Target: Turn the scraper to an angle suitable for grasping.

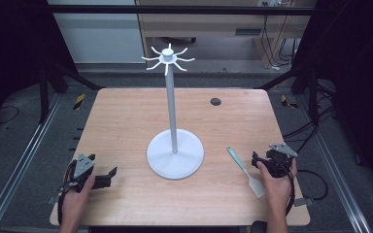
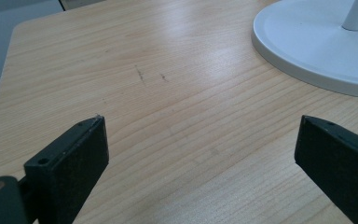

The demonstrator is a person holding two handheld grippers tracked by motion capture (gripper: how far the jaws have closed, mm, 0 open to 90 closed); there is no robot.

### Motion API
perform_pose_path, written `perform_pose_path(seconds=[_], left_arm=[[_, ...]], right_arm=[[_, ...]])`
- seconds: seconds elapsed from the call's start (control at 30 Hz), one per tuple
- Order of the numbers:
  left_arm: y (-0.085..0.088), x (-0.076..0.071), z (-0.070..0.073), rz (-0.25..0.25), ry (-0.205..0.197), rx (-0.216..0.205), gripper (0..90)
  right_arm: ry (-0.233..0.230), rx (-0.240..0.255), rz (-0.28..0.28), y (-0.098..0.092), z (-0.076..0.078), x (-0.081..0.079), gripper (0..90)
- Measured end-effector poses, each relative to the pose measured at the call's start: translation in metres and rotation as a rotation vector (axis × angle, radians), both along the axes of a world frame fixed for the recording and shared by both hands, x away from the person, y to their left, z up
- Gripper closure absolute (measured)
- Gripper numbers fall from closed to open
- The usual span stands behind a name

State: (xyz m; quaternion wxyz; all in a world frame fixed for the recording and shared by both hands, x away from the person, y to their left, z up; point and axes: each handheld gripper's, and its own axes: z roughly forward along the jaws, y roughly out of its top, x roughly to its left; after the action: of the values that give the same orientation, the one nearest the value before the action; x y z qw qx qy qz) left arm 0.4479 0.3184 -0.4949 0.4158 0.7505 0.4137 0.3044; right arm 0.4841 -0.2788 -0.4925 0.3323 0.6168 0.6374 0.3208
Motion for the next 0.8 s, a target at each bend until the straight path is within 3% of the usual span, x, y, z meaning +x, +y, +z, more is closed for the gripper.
perform_pose_path(seconds=[0.2, 0.3, 0.5, 0.73, 0.8], left_arm=[[-0.003, -0.001, 0.0, -0.003, -0.004, 0.014, 2.4], [-0.002, -0.001, 0.0, -0.001, -0.008, 0.012, 2.4], [0.002, -0.001, 0.002, 0.005, -0.014, -0.004, 2.4], [0.003, -0.001, 0.0, 0.008, -0.008, -0.02, 2.5], [0.003, -0.002, 0.0, 0.007, -0.006, -0.018, 2.5]], right_arm=[[-0.031, -0.025, 0.035, 0.008, 0.01, 0.002, 32.9], [0.013, -0.055, 0.07, 0.014, 0.013, 0.006, 40.7], [0.123, -0.053, 0.151, 0.021, 0.014, 0.013, 63.7], [0.146, -0.075, 0.207, 0.03, 0.021, 0.025, 79.8], [0.142, -0.057, 0.215, 0.031, 0.023, 0.029, 83.2]])
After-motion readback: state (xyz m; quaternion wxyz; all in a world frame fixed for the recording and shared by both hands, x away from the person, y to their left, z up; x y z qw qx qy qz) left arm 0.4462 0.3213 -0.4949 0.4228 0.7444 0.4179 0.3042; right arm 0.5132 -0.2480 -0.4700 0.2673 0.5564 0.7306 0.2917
